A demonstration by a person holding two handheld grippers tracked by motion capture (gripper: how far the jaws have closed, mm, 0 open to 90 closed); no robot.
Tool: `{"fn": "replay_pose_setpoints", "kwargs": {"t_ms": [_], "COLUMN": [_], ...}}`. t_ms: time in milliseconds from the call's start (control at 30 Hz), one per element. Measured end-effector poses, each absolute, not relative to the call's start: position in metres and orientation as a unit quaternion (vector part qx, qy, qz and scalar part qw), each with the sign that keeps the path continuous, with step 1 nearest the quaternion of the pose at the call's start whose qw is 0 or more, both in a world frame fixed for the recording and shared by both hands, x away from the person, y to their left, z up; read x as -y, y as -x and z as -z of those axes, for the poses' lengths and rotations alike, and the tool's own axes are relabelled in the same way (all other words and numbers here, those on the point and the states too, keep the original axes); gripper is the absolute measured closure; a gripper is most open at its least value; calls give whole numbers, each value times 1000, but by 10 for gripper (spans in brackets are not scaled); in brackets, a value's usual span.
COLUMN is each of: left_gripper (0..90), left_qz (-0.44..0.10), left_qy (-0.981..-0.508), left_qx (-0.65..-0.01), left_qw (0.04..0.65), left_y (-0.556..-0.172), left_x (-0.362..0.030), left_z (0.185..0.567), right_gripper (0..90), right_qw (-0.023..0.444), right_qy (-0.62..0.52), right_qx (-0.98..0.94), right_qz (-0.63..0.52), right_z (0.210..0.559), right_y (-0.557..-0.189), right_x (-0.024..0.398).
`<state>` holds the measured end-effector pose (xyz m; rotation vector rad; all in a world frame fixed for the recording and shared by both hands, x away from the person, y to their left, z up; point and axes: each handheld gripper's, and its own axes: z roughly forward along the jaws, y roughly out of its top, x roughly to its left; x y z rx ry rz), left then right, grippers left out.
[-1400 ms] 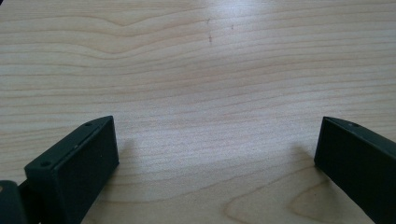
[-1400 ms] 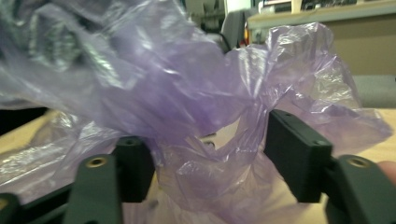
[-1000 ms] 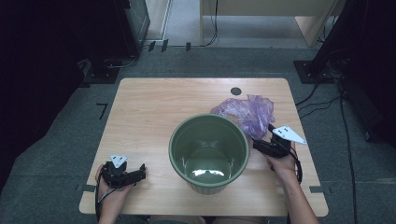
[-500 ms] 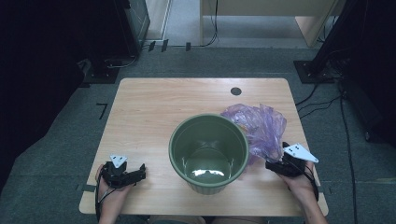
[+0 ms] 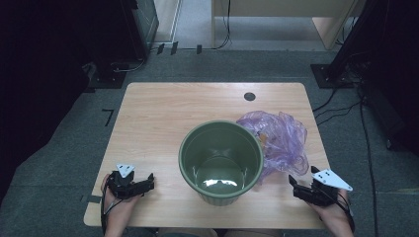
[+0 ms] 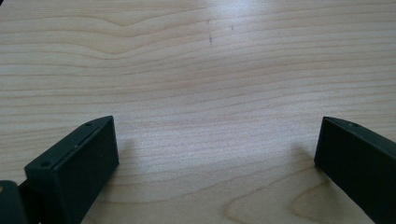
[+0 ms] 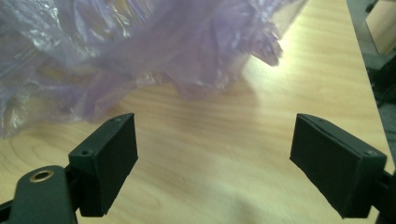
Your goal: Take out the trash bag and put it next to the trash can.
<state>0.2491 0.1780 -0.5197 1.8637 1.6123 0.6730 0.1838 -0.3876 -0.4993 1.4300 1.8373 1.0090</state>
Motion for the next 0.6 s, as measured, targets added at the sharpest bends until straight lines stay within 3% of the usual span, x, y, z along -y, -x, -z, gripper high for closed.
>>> {"fn": "replay_pose_setpoints", "kwargs": {"t_ms": [600], "left_gripper": [0], "left_qz": [-252], "left_qy": [-698], "left_qx": [-604], "left_qw": [289], "left_y": [-249], "left_x": [-178], "left_z": [520], "right_gripper": [146], "right_qw": [270], "right_qy": [-612], "right_qx": [-666], "right_qz": [-331], "right_z": [521], "right_y": [-162], "right_x": [440]}}
